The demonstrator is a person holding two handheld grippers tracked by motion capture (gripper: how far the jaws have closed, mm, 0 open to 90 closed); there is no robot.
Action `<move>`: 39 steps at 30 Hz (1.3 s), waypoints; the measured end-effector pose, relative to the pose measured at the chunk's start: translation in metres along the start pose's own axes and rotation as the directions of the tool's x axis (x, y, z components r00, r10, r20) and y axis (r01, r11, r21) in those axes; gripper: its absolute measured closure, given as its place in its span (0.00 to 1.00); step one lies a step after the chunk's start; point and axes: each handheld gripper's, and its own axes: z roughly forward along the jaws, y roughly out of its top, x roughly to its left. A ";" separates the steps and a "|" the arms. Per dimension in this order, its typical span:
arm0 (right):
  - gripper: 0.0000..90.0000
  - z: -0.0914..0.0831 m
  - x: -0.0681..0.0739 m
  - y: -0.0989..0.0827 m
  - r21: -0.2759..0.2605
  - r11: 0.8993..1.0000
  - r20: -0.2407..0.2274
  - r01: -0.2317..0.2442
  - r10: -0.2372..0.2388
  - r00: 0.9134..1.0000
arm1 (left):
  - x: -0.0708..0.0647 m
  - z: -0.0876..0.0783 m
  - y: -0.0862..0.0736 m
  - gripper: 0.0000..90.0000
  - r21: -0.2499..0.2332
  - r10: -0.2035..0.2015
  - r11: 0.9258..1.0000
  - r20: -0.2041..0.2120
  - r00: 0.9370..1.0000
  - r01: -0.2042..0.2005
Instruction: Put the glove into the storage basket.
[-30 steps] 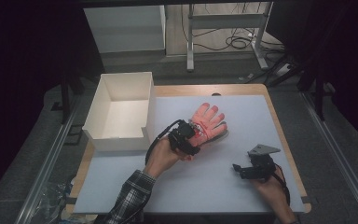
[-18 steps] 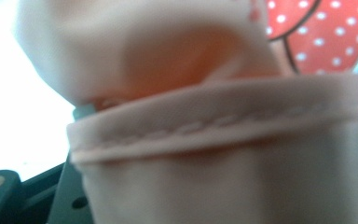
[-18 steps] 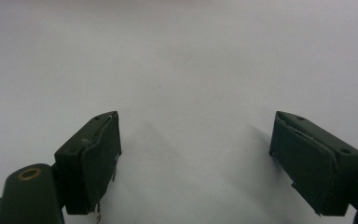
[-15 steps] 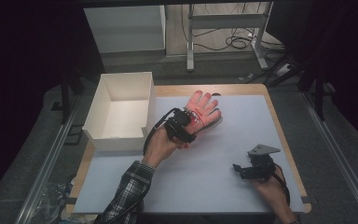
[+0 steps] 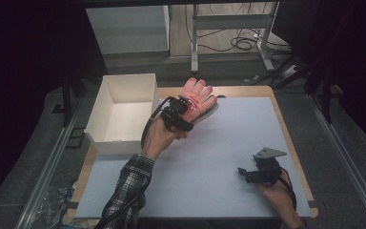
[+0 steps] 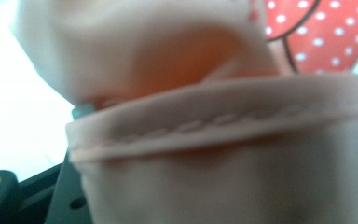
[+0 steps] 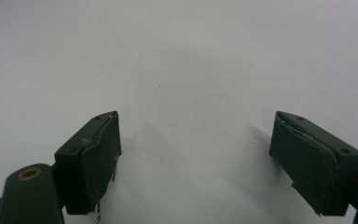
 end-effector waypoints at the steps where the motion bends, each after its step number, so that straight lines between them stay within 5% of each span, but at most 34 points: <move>1: 0.19 0.000 0.000 0.000 0.000 1.000 0.000 0.000 0.000 1.000 | 0.002 -0.002 0.001 0.48 -0.001 -0.002 1.000 -0.007 1.000 0.002; 10: 0.19 0.000 0.000 0.000 -0.001 1.000 -0.001 -0.001 0.001 1.000 | 0.026 -0.029 0.008 0.48 -0.018 -0.063 0.998 -0.054 0.997 0.062; 17: 0.19 0.000 0.000 0.000 -0.001 1.000 -0.001 -0.002 0.002 1.000 | 0.048 -0.056 0.006 0.48 -0.052 -0.112 0.993 -0.107 0.988 0.107; 27: 0.19 0.000 0.000 0.000 -0.001 1.000 0.000 -0.002 0.002 1.000 | 0.086 -0.082 -0.008 0.48 -0.077 -0.216 0.976 -0.185 0.959 0.205; 30: 0.19 0.000 0.000 0.000 -0.003 1.000 0.000 -0.001 0.001 1.000 | 0.100 -0.085 -0.017 0.48 -0.081 -0.257 0.966 -0.214 0.942 0.245; 31: 0.19 0.000 0.000 0.000 -0.003 1.000 0.000 -0.001 0.001 1.000 | 0.100 -0.085 -0.017 0.48 -0.081 -0.257 0.966 -0.214 0.942 0.245; 32: 0.18 0.000 0.000 0.000 -0.002 1.000 0.000 -0.001 0.001 1.000 | 0.106 -0.087 -0.022 0.48 -0.086 -0.278 0.960 -0.228 0.933 0.265; 33: 0.18 0.000 0.000 0.000 -0.002 1.000 0.000 -0.001 0.001 1.000 | 0.106 -0.087 -0.022 0.48 -0.086 -0.278 0.960 -0.228 0.933 0.265; 34: 0.19 0.000 0.000 0.000 -0.002 1.000 0.000 0.000 0.000 1.000 | 0.111 -0.088 -0.028 0.48 -0.092 -0.298 0.954 -0.233 0.925 0.285; 35: 0.19 0.000 0.000 0.000 -0.002 1.000 0.000 0.000 0.000 1.000 | 0.111 -0.088 -0.028 0.48 -0.092 -0.298 0.954 -0.233 0.925 0.285; 37: 0.19 0.000 0.000 0.000 -0.001 1.000 0.000 0.000 0.000 1.000 | 0.116 -0.089 -0.035 0.48 -0.093 -0.316 0.949 -0.247 0.916 0.302; 38: 0.19 0.000 0.000 0.000 -0.002 1.000 0.000 0.000 0.000 1.000 | 0.121 -0.088 -0.042 0.48 -0.095 -0.335 0.942 -0.257 0.907 0.321; 39: 0.19 0.000 0.000 0.000 -0.002 1.000 0.000 0.000 0.000 1.000 | 0.121 -0.088 -0.042 0.48 -0.095 -0.335 0.942 -0.257 0.907 0.321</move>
